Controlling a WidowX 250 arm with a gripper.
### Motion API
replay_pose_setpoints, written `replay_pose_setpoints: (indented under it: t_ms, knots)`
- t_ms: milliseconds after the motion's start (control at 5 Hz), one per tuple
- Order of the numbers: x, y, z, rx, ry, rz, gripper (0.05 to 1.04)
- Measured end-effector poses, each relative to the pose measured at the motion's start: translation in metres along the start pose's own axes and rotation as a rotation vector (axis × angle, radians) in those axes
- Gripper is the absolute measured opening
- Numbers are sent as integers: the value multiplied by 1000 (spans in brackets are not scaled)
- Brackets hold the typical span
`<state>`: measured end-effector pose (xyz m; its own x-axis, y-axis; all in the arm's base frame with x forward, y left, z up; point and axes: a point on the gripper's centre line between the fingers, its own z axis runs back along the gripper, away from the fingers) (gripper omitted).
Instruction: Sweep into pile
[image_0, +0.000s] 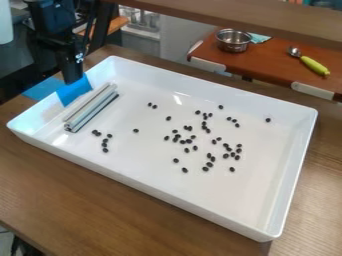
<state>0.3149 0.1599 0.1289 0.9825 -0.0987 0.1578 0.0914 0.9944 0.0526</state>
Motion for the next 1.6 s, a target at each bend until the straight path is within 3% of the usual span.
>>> replay_pose_setpoints:
  t_ms: [200, 400, 600, 1600]
  knots:
    - [-2, -1, -12, -22, 26, 8, 1001]
    - [5, -4, -18, -19, 7, 30, 1001]
    - [9, -9, -34, -31, 31, 42, 1001]
    - [23, 2, -68, 50, 32, 100, 1001]
